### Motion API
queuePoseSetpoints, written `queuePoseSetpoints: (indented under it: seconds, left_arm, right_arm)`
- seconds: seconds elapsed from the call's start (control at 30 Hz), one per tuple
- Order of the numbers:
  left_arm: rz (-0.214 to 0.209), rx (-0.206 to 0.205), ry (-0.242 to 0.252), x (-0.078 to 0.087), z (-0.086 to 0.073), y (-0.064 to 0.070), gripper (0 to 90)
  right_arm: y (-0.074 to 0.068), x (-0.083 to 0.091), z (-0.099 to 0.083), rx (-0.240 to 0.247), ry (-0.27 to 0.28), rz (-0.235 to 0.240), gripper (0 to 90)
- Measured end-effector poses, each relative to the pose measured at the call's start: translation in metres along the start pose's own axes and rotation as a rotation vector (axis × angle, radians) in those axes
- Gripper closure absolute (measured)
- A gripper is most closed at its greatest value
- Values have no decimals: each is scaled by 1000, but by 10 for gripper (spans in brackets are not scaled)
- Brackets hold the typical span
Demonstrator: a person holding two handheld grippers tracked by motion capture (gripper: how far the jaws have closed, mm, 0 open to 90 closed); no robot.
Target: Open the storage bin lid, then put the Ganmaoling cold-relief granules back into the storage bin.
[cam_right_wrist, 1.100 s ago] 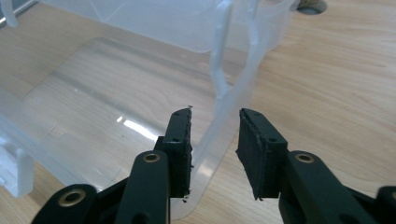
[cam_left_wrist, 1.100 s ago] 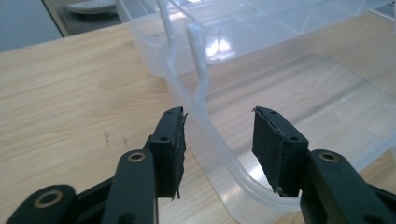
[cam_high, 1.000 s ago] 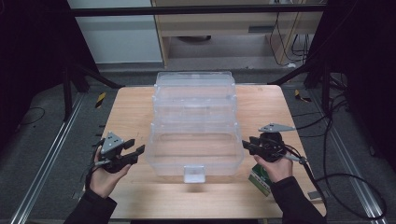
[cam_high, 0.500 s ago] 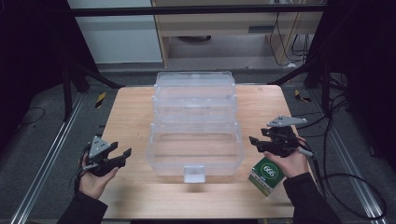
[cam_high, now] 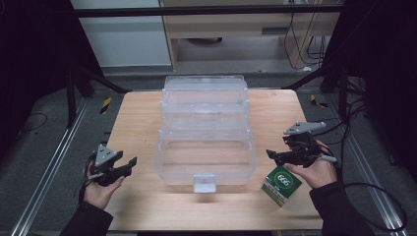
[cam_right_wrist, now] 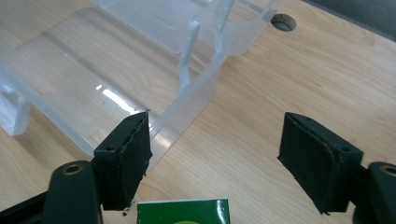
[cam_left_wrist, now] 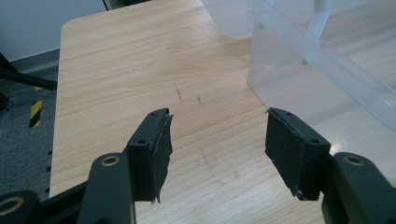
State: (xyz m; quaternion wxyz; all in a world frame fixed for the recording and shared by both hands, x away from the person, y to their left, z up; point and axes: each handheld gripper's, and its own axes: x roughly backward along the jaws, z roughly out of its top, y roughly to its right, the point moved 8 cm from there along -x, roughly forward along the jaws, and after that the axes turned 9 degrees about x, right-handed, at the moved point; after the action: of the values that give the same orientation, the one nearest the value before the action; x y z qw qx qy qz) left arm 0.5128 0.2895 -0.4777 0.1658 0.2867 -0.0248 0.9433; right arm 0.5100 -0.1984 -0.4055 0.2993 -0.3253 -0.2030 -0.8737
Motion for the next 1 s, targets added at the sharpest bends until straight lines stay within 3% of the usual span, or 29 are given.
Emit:
queuePoseSetpoints:
  seconds: [0.23, 0.67, 1.0]
  left_arm:
    - [13, -30, -28, -3, -3, 0, 380]
    - [46, -17, -50, -4, -8, -5, 357]
    - [37, -16, -58, -5, -10, -5, 355]
  right_arm:
    - [-1, 3, -8, 16, -50, 16, 216]
    - [-10, 9, -22, 44, -154, 48, 153]
    - [-17, 5, -35, 60, -260, 98, 105]
